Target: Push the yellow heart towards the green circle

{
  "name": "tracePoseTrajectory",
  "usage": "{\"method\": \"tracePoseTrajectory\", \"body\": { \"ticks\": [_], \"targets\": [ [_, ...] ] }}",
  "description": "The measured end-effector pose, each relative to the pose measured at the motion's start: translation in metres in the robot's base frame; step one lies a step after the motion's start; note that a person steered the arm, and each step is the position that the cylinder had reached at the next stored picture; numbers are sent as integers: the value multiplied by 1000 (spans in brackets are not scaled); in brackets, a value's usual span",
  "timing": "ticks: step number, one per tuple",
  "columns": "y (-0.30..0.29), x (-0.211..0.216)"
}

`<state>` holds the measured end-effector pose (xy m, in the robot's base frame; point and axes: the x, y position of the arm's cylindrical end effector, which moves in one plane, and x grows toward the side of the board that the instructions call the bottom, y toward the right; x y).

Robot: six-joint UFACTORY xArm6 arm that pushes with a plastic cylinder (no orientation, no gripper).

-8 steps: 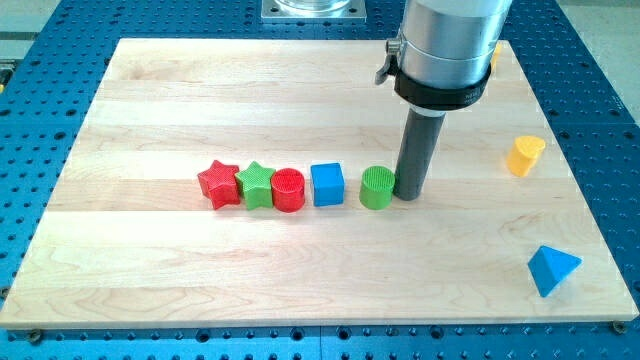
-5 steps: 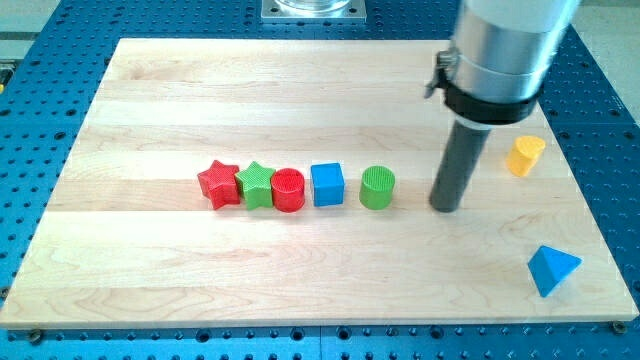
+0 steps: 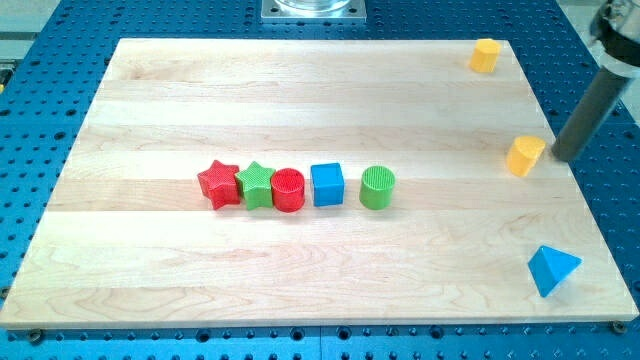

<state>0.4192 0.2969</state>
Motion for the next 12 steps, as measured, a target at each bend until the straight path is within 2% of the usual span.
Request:
{"method": "tracePoseTrajectory", "body": {
  "ticks": [1,3,6,8,11,12],
  "targets": [
    [-28,0],
    [-55,35],
    [-131,68],
    [-158,91],
    [-155,106],
    [-111,85]
  ]
}}
